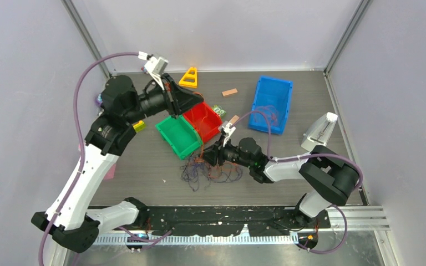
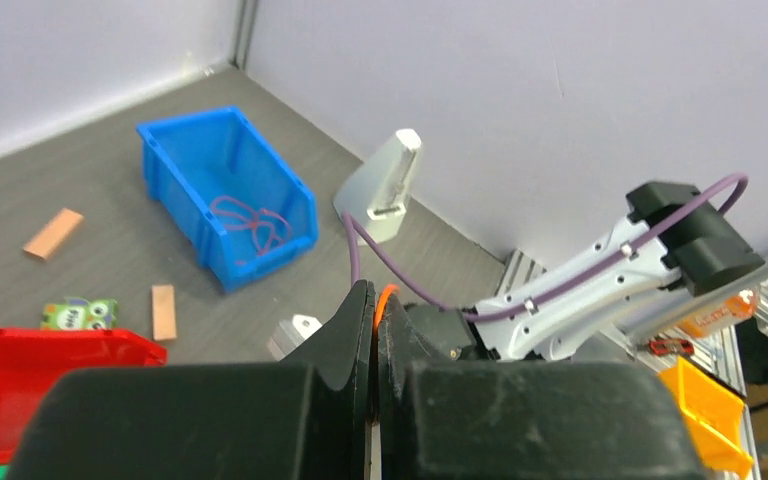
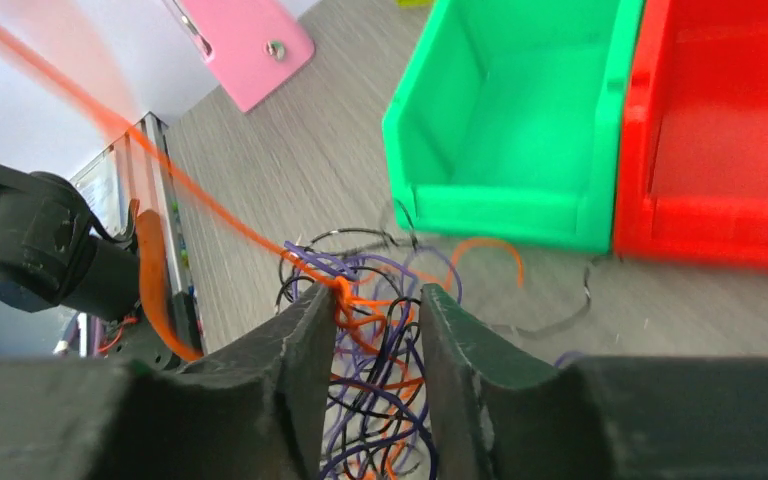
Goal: Untangle the cables
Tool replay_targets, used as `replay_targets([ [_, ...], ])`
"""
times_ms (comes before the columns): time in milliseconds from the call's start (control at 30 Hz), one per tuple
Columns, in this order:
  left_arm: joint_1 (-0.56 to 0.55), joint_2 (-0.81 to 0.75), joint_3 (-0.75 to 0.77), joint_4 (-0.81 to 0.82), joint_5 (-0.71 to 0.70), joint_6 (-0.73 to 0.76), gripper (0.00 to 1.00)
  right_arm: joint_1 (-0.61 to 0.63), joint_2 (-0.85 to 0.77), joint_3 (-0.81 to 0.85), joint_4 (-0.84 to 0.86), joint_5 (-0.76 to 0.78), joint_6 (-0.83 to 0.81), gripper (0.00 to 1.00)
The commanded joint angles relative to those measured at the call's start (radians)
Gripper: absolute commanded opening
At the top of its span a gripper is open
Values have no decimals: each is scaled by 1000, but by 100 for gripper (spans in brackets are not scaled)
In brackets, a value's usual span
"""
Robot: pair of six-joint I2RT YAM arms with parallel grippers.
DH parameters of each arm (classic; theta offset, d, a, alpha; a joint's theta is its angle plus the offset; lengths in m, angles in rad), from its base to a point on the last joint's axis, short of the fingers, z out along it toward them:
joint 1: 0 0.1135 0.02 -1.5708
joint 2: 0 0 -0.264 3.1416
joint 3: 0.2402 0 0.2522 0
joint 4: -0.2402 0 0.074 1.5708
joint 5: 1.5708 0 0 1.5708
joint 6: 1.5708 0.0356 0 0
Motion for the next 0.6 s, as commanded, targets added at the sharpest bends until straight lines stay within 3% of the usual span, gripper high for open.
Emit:
replay_targets([
  [0, 75, 9, 108, 84, 79, -60, 0, 5, -16, -84, -7, 45, 95, 37],
  [100, 132, 4, 124, 82, 71, -79, 0, 6, -75, -164, -76, 104, 122, 34],
  [200, 172, -14, 110, 87, 34, -86, 0, 6, -166, -189, -284, 223, 150, 32],
  [367, 176, -38, 35, 163, 38, -118, 0, 5, -259, -179, -455, 336, 119, 36],
  [433, 176, -37, 17, 179, 63, -135, 0, 4, -327, -162, -487, 341, 56, 52],
  [500, 176, -40, 3, 181, 71, -135, 0, 4, -382, -127, -535, 337, -6, 82],
  [567, 176, -49, -8, 178, 66, -128, 0, 4, -434, -84, -587, 339, -59, 93],
])
